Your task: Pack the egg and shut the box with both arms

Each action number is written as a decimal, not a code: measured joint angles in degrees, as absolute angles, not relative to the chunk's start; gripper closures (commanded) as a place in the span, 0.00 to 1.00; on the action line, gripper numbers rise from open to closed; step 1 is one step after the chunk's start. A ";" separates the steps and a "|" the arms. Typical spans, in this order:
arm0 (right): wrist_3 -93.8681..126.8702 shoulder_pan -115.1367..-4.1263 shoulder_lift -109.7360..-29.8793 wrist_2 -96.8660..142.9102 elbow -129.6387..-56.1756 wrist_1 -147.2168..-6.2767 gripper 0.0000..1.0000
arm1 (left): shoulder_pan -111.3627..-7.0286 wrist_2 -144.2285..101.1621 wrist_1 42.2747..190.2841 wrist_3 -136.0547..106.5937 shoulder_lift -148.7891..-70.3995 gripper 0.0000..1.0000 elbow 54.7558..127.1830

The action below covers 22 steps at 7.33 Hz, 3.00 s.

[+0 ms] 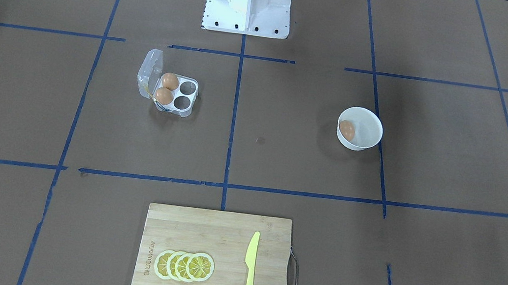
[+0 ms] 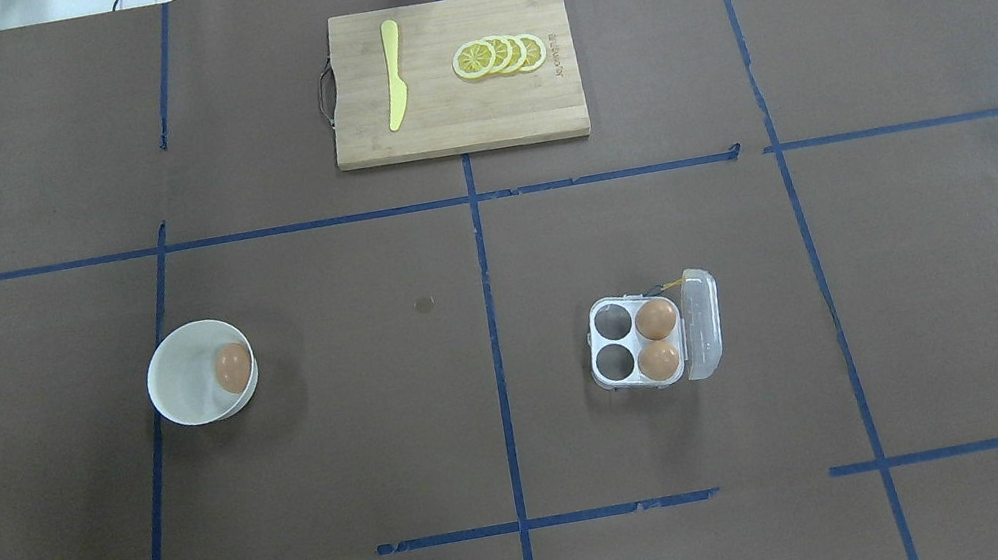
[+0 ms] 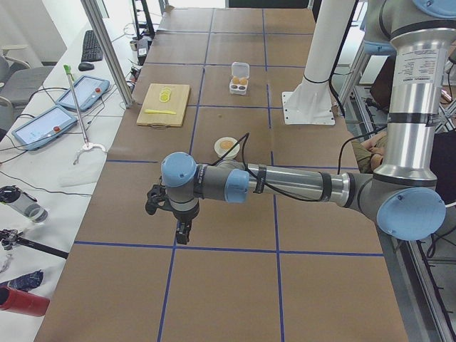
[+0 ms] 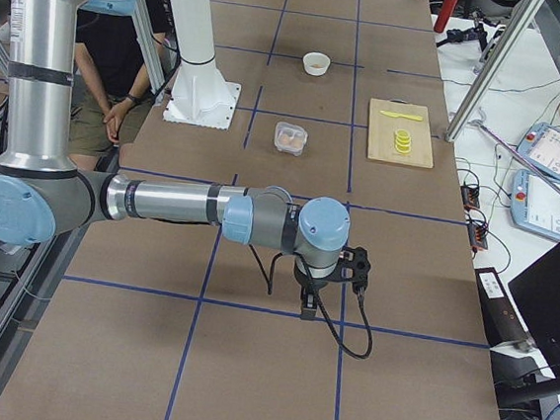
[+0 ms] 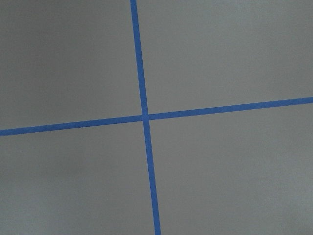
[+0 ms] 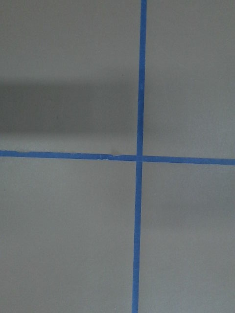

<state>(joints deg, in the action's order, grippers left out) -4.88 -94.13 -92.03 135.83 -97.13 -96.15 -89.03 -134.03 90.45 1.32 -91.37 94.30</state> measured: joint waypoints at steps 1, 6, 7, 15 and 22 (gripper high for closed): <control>-4.85 -94.13 -92.03 135.86 -97.12 -96.15 0.00 | -89.03 -134.05 90.46 1.33 -91.39 0.00 94.33; -4.81 -94.13 -91.94 136.09 -97.30 -96.15 0.00 | -88.82 -133.82 91.47 1.01 -95.39 0.00 101.41; -4.76 -94.13 -91.95 136.16 -97.41 -96.15 0.00 | -87.58 -134.06 92.13 0.77 -97.83 0.00 102.35; -4.98 -93.79 -89.30 135.82 -97.45 -96.07 0.00 | -62.74 -124.72 104.02 -40.69 -103.67 0.00 109.64; -4.87 -93.78 -89.95 135.91 -96.41 -96.15 0.00 | -41.65 -113.79 103.49 -73.42 -100.97 0.16 111.34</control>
<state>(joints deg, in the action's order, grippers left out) -4.87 -93.78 -89.95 135.91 -96.41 -96.15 -41.65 -113.79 103.49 -73.42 -100.97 111.34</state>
